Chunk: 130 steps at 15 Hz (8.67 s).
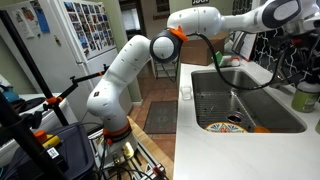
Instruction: Slide the soap bottle a little forward, press the black soap nozzle downwards
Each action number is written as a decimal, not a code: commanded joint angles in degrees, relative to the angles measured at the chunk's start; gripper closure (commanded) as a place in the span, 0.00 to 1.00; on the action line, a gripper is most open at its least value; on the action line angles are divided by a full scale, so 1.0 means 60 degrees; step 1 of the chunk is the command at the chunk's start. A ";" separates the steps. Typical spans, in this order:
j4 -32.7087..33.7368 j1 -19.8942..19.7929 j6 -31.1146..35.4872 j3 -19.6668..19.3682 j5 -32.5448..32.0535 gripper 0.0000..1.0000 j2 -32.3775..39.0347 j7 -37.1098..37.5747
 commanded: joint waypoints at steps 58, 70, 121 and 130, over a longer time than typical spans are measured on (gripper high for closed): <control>0.1048 -0.0657 -0.1052 0.0174 0.1136 1.00 0.0223 0.0939; 0.1226 -0.0679 -0.1242 0.0124 0.1029 1.00 0.0523 0.0958; 0.1449 -0.0928 -0.0912 0.0199 0.1184 1.00 0.0920 0.2089; 0.1676 -0.0987 -0.0890 0.0251 0.1182 1.00 0.0886 0.2130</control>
